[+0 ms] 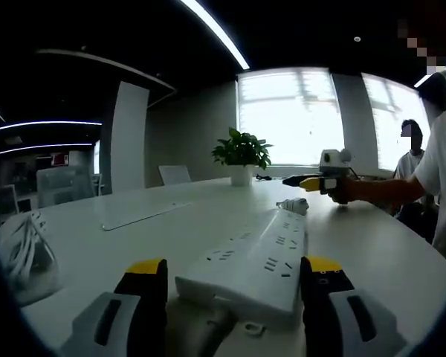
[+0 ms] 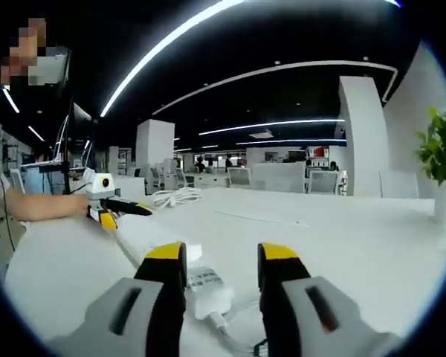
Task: Straighten the power strip on the desk, plug the charger into it
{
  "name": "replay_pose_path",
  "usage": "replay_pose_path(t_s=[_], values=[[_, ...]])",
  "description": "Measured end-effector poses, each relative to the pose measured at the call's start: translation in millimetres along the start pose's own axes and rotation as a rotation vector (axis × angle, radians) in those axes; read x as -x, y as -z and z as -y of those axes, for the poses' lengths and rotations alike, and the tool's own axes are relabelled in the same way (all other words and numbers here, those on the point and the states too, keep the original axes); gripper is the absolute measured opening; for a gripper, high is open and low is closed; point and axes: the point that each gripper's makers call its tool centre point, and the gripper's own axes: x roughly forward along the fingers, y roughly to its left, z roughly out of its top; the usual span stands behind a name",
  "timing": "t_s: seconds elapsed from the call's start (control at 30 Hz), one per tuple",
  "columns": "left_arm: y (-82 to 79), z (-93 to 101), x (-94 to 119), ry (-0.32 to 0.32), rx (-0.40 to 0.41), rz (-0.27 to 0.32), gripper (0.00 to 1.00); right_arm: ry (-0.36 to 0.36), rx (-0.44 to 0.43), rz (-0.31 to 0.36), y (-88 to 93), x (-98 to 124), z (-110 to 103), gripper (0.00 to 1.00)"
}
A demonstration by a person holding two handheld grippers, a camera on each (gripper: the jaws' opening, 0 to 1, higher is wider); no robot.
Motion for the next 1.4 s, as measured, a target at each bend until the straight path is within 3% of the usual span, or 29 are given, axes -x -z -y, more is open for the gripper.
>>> replay_pose_path(t_s=[0.1, 0.4, 0.53, 0.9, 1.4], values=[[0.0, -0.2, -0.2, 0.000, -0.001, 0.000, 0.75, -0.068, 0.052, -0.001, 0.9, 0.9, -11.2, 0.37], [-0.1, -0.4, -0.2, -0.002, -0.001, 0.000, 0.75, -0.103, 0.055, -0.073, 24.1, -8.0, -6.3, 0.38], [0.0, -0.5, -0.1, 0.000, -0.001, 0.000, 0.75, -0.151, 0.059, -0.104, 32.6, -12.7, -12.1, 0.40], [0.2, 0.3, 0.7, 0.003, -0.001, -0.002, 0.74, -0.171, 0.053, -0.168, 47.6, -19.0, -12.9, 0.38], [1.5, 1.6, 0.5, 0.006, -0.008, -0.009, 0.74, -0.183, 0.102, -0.180, 52.1, -21.1, -15.8, 0.29]])
